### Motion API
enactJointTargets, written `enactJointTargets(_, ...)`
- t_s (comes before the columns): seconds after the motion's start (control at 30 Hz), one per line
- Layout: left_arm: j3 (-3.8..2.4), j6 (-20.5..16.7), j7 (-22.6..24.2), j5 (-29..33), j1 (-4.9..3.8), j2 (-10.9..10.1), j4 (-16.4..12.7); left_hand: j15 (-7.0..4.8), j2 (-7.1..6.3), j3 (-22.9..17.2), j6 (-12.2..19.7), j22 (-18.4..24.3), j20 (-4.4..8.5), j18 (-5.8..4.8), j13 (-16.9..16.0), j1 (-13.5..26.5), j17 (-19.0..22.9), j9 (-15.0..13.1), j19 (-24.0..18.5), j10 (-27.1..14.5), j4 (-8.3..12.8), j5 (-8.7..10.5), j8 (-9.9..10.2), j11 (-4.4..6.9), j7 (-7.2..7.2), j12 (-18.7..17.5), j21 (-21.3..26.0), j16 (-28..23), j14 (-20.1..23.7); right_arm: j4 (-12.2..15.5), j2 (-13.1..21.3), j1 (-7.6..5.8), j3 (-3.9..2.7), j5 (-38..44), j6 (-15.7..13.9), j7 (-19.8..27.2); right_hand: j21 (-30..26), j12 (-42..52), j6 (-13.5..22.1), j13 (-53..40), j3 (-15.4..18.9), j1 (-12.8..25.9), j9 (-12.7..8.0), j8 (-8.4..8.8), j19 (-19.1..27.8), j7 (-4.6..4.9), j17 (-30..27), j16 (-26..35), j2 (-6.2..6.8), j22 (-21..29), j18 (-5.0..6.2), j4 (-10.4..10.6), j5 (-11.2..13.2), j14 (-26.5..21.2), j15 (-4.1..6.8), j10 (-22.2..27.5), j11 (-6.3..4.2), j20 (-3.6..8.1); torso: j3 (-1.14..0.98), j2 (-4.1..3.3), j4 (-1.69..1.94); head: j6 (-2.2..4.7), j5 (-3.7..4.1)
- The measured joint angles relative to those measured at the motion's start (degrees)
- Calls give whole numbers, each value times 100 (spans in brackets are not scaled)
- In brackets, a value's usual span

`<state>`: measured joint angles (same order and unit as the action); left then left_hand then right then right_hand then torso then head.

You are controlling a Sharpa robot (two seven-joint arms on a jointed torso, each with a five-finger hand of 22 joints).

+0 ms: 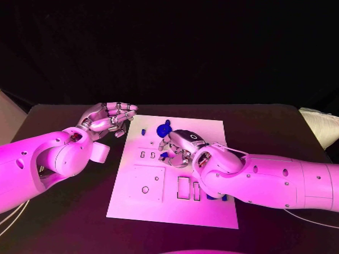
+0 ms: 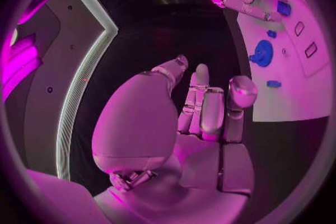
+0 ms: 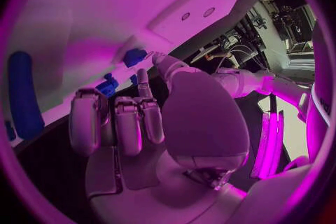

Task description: Assemble the parts on the task board

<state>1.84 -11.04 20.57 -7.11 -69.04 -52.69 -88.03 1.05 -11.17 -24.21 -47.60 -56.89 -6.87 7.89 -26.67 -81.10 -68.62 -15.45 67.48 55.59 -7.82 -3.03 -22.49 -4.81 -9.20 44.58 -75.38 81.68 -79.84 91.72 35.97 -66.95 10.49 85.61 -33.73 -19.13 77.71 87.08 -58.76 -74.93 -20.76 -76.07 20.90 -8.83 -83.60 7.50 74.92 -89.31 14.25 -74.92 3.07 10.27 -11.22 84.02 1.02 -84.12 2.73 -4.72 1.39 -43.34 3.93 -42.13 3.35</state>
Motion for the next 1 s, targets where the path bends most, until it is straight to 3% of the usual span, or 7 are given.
enactJointTargets(0.2,2,2,-1,-6,0,-5,6,-2,0,0,0,-3,0,1,-2,0,-7,0,0,0,0,0,0,0,0,0,0,9,-2,147,262,-73,-28,-1,74,205,0,0,166,1,152,-87,-47,117,-21,68,0,0,84,0,0,-74,34,0,0,13,13,-22,0,2,-5,-3,-15)
enactJointTargets(0.37,4,4,-2,-9,0,-6,11,-2,0,0,0,-8,0,0,-2,0,-6,0,0,0,0,0,0,0,0,0,0,9,-1,152,361,-107,-33,-3,260,392,0,0,206,1,231,-199,-56,143,-21,69,0,0,46,1,0,-121,104,0,0,22,22,-22,-4,-4,-12,-3,-25)
enactJointTargets(0.7,13,9,-3,-21,0,2,25,-2,0,0,0,-10,0,0,-2,0,-6,0,-1,0,0,0,0,0,0,0,0,9,-1,19,343,-122,-34,93,712,593,-1,0,213,1,274,-319,-63,165,-21,75,-1,0,46,2,0,-165,104,0,0,6,37,-22,-5,-12,0,1,-11)
enactJointTargets(1.0,16,12,-5,-31,0,1,28,-2,0,0,0,-10,0,0,-1,0,-5,0,-1,0,0,0,0,0,0,0,0,9,-1,-64,253,-125,-35,184,824,607,-1,0,213,2,249,-395,-69,165,-42,75,-1,0,-30,2,0,-190,104,0,0,7,37,-43,0,-18,7,-14,-4)
